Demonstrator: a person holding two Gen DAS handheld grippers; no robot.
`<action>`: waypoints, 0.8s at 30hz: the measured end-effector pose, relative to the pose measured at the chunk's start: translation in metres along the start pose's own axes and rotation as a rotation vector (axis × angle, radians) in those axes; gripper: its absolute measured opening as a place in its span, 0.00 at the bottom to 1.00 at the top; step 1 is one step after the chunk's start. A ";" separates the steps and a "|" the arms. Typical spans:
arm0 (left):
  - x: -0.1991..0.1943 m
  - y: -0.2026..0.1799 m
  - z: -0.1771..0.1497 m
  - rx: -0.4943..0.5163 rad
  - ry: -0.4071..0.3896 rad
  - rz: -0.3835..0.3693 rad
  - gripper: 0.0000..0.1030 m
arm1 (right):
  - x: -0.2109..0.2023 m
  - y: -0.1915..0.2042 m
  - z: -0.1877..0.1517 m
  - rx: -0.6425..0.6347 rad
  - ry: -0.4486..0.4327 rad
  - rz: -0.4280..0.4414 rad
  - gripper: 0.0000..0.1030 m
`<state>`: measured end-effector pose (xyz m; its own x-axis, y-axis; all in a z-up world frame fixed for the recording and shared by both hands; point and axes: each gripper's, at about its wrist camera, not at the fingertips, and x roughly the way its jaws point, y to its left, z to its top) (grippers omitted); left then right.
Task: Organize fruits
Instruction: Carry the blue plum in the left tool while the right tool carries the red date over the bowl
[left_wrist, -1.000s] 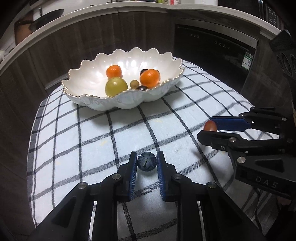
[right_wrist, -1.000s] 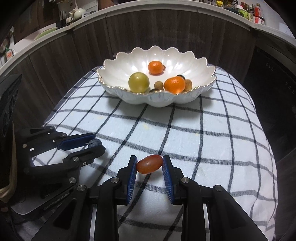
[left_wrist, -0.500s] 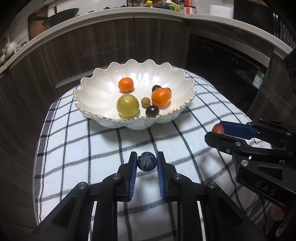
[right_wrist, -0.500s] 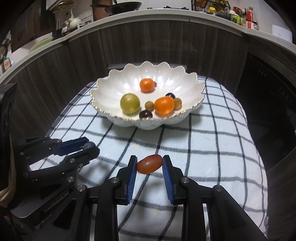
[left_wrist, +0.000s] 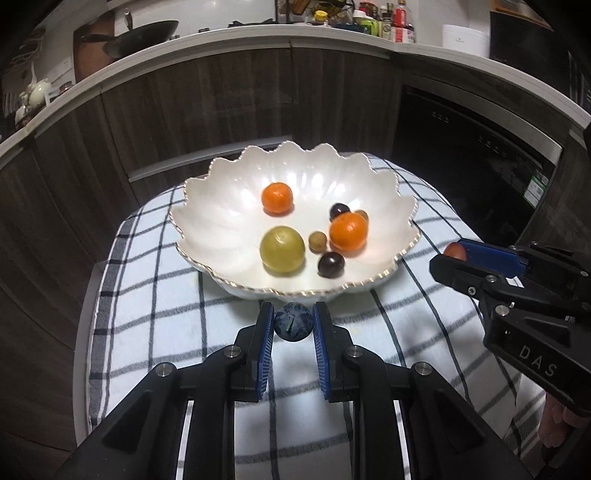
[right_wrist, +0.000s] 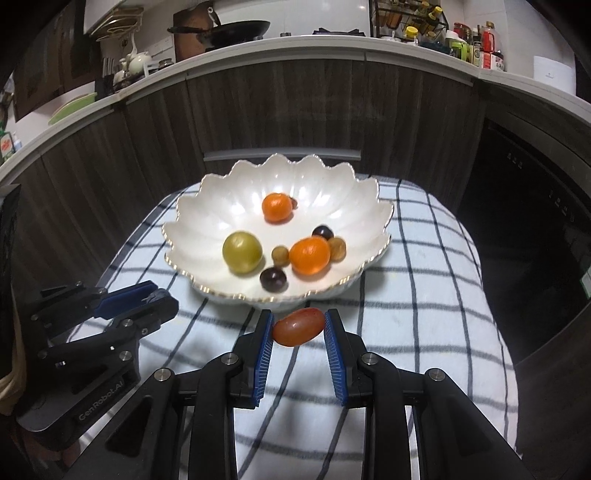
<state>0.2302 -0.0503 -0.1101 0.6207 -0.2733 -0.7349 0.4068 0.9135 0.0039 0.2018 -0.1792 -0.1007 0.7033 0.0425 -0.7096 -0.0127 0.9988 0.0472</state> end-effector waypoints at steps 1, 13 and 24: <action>0.001 0.001 0.003 -0.005 -0.002 0.004 0.21 | 0.001 -0.001 0.003 0.000 -0.005 -0.004 0.29; 0.013 0.013 0.037 -0.046 -0.029 0.047 0.21 | 0.017 -0.015 0.041 0.019 -0.045 -0.043 0.29; 0.032 0.029 0.066 -0.086 -0.043 0.084 0.21 | 0.035 -0.031 0.077 0.041 -0.070 -0.075 0.29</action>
<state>0.3061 -0.0521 -0.0892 0.6791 -0.2052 -0.7048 0.2943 0.9557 0.0054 0.2816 -0.2108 -0.0728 0.7491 -0.0352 -0.6615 0.0697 0.9972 0.0259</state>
